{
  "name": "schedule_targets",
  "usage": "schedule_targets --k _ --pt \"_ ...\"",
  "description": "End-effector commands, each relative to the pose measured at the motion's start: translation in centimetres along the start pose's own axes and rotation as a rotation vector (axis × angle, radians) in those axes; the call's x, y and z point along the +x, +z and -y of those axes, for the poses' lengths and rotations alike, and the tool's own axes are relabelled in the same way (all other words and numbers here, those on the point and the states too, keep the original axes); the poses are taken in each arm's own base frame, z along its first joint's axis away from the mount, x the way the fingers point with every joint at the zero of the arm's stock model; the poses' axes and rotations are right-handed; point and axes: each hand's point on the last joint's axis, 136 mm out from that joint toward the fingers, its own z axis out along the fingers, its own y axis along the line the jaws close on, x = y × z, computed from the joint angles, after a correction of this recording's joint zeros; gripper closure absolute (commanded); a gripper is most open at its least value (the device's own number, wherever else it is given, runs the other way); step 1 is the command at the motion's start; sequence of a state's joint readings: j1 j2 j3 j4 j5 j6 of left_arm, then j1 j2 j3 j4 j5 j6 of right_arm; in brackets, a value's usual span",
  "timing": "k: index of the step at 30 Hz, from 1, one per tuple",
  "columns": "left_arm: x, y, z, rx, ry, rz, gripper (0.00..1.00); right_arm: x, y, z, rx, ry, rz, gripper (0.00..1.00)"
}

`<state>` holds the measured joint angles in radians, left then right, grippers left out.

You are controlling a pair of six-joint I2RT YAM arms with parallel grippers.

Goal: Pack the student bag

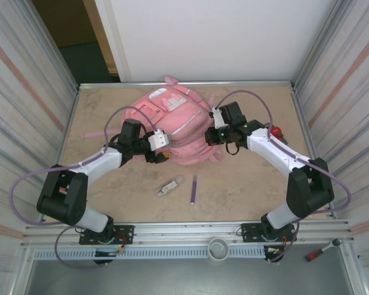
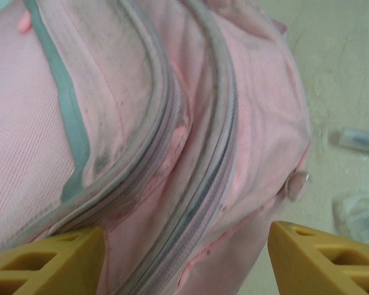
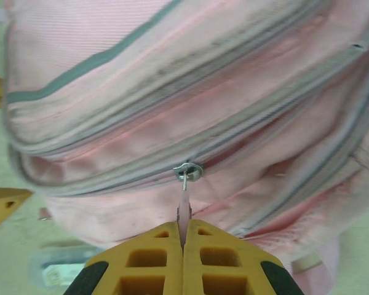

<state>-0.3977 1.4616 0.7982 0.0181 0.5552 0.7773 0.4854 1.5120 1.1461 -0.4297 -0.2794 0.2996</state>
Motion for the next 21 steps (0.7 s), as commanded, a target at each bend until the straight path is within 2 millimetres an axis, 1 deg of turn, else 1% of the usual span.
schedule_targets --k 1,3,6,8,12,14,17,19,21 --pt "-5.5 0.0 0.9 -0.014 0.065 0.098 0.31 -0.1 -1.9 -3.8 -0.148 -0.024 0.022 1.0" --pt "-6.7 0.9 1.5 -0.026 0.107 0.107 0.32 0.1 -2.0 -4.2 -0.158 -0.03 0.018 1.0" --pt "-8.3 2.3 1.4 -0.045 0.139 0.102 0.36 0.4 -1.9 -4.7 -0.167 -0.041 0.009 1.0" --pt "-8.9 3.2 0.9 -0.074 0.158 0.084 0.39 0.6 -1.8 -4.9 -0.167 -0.046 0.006 1.0" --pt "-9.8 3.8 0.6 -0.079 0.154 0.108 0.41 0.7 -1.8 -4.9 -0.162 -0.048 0.003 1.0" --pt "-9.9 4.7 0.8 -0.061 0.164 0.082 0.46 0.7 -1.8 -5.0 -0.169 -0.04 0.009 1.0" --pt "-9.1 5.9 1.2 -0.032 0.19 0.035 0.58 0.6 -1.9 -5.0 -0.169 -0.036 0.014 1.0" --pt "-8.2 6.4 1.4 -0.029 0.196 0.012 0.58 0.6 -1.9 -5.0 -0.168 -0.031 0.015 1.0" --pt "-7.0 6.8 1.1 -0.042 0.195 -0.031 0.52 0.7 -1.9 -5.0 -0.169 -0.028 0.016 1.0"
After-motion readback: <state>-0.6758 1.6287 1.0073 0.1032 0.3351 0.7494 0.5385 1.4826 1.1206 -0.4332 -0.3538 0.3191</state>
